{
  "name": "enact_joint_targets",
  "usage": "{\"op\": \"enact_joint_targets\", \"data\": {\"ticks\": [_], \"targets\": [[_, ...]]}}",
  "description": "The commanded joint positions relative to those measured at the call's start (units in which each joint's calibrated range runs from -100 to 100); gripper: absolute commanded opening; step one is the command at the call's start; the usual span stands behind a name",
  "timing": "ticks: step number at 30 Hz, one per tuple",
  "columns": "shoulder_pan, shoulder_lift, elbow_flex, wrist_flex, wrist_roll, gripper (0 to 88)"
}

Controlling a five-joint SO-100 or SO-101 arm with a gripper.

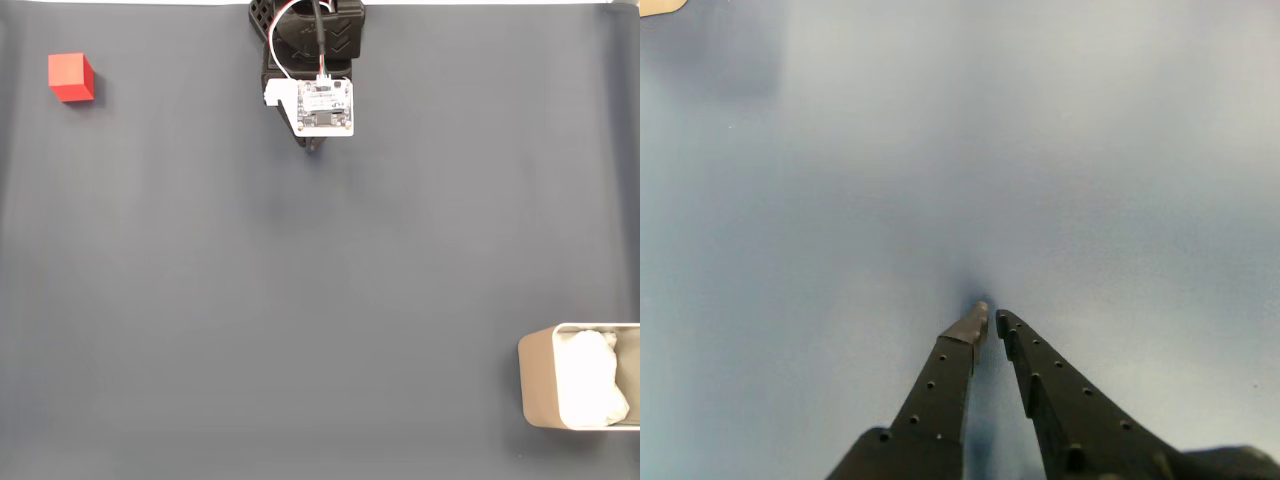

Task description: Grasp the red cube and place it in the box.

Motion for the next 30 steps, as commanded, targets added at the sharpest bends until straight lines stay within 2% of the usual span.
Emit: {"op": "enact_joint_targets", "data": {"ticks": [1,10,20,30], "targets": [[0.52,0.09,0.54,1.28,-0.1,0.0],[0.52,0.09,0.54,-1.59,0.63,0.0],[0.52,0.09,0.54,-18.31,0.34,0.0],[0.52,0.35,-0.01,-30.2,0.83,0.0]]}}
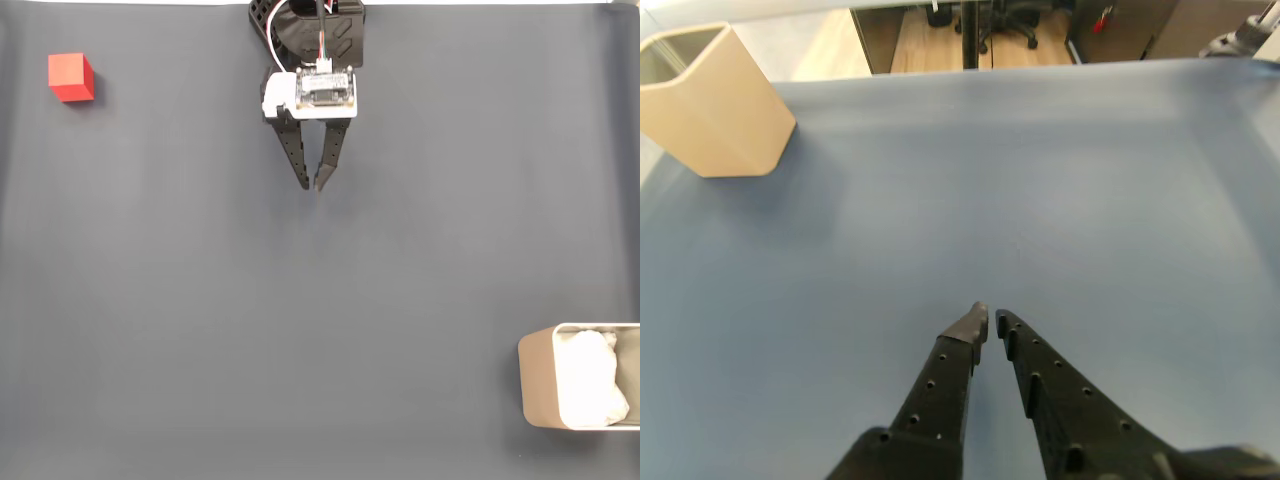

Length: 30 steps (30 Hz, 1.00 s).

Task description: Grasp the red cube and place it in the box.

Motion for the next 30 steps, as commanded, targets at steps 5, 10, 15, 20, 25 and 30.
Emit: {"op": "enact_joint_targets", "data": {"ticks": [5,10,15,20,25,30], "targets": [[0.15,3.29,-3.75,-7.97,1.27,0.0],[-0.41,9.18,-11.05,-9.69,1.03,0.0],[-0.77,16.64,-20.08,-9.36,0.44,0.0],[-0.63,24.35,-29.02,-8.79,-0.24,0.0],[-0.27,31.19,-37.14,-7.97,-0.39,0.2],[0.65,37.09,-44.53,-6.58,-0.49,0.2]]}}
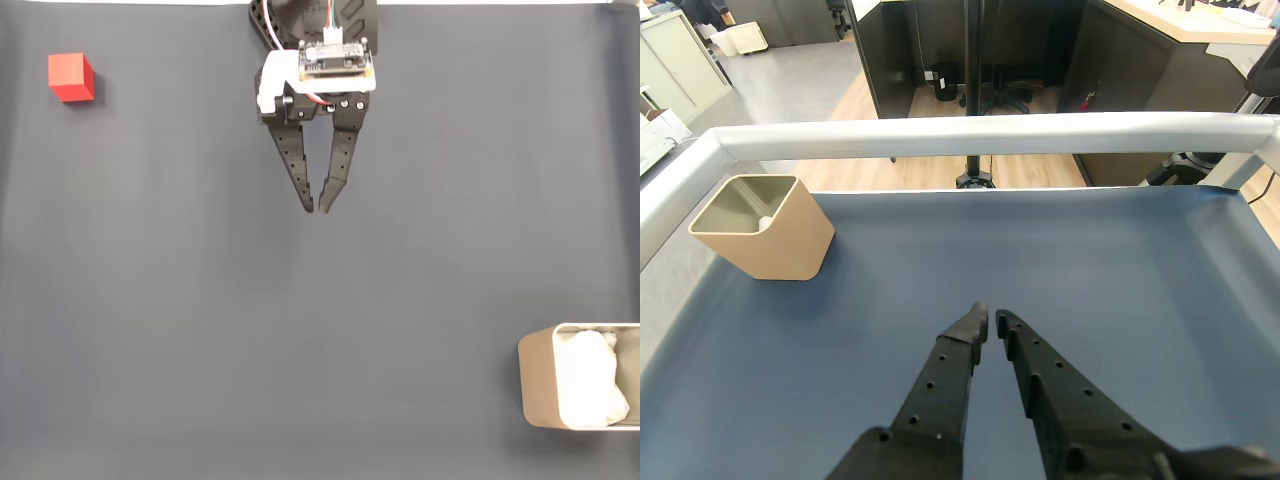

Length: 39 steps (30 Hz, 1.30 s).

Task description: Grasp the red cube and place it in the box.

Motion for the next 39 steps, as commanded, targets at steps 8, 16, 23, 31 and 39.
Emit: {"op": "enact_joint_targets", "data": {"ticks": [8,16,23,31,39], "targets": [[2.23,12.32,-19.52,3.61,-1.47,0.4],[7.48,19.94,-30.92,6.65,-1.81,0.5],[15.3,24.45,-38.77,8.94,-2.78,1.2],[26.09,25.75,-42.96,9.68,-3.17,1.6],[37.24,24.62,-43.06,10.66,-3.61,0.0]]}}
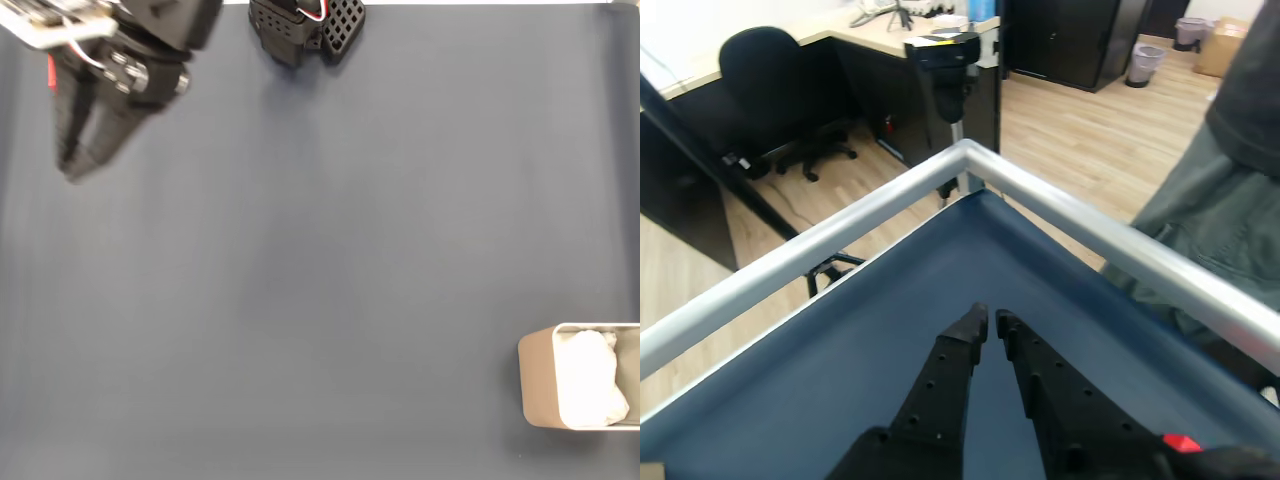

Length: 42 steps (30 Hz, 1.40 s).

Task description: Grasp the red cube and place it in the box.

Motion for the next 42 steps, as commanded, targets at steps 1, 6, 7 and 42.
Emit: {"op": "enact_joint_targets", "data": {"ticks": [1,6,7,42], "targets": [[4.78,-1.61,-3.18,1.05,-0.59,0.0],[10.17,-3.25,-3.18,4.09,-0.63,0.0],[11.1,-3.6,-3.18,4.82,-0.63,0.0],[37.73,-21.28,19.63,12.53,2.54,0.0]]}}
